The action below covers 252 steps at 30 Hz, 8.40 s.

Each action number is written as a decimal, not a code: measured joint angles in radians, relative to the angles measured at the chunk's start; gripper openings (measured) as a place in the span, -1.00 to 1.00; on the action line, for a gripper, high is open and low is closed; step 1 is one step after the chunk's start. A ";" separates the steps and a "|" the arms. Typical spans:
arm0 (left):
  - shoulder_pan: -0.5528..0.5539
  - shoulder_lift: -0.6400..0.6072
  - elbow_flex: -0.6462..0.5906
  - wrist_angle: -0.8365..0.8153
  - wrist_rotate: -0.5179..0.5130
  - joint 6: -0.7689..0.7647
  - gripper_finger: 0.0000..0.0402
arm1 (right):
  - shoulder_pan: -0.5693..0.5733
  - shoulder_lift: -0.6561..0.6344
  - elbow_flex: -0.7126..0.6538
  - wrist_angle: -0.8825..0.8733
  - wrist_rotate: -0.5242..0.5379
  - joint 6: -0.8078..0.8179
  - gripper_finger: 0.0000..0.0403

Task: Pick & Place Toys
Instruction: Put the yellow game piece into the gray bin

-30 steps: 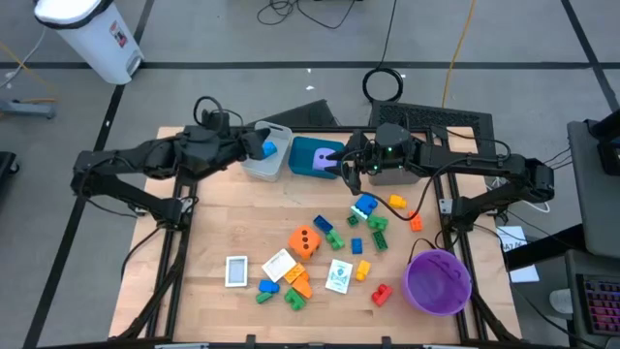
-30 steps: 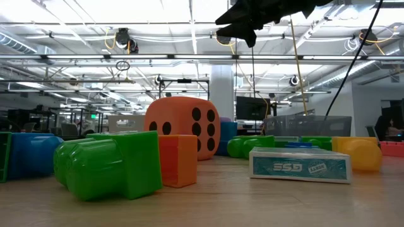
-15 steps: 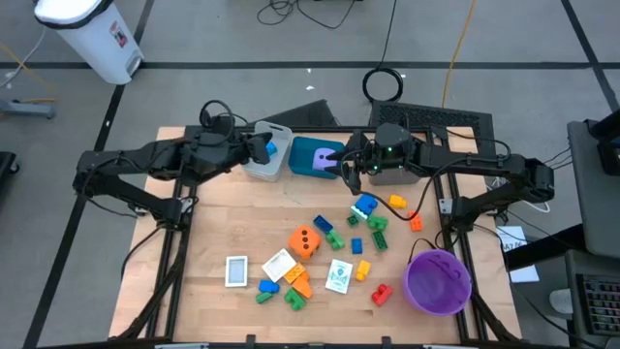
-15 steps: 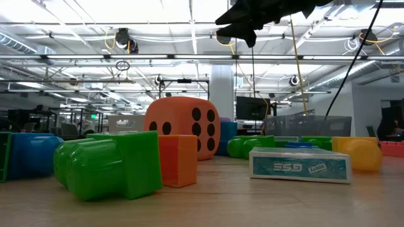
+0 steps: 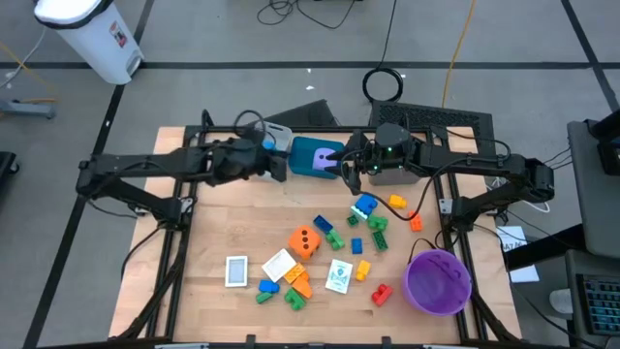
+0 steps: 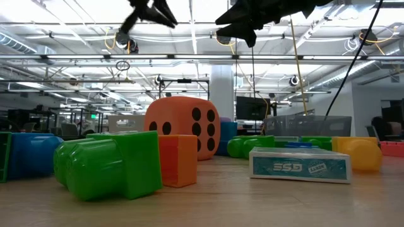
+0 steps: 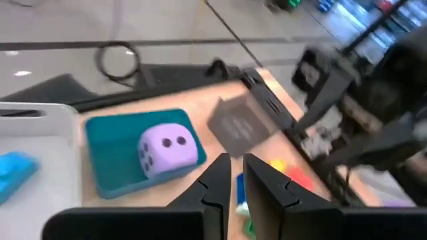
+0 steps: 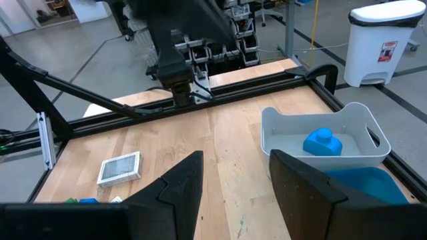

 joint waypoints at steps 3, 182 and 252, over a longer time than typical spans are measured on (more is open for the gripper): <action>0.051 -0.012 -0.104 0.213 0.153 0.104 -0.77 | 0.000 0.000 0.000 0.000 0.000 0.000 -0.17; 0.063 -0.064 -0.221 0.233 0.674 0.478 0.19 | -0.059 -0.216 -0.377 0.169 -0.128 0.478 -0.30; 0.038 0.560 0.619 -0.094 0.996 1.043 -0.75 | 0.000 -0.115 -0.379 0.788 -0.558 0.855 -0.29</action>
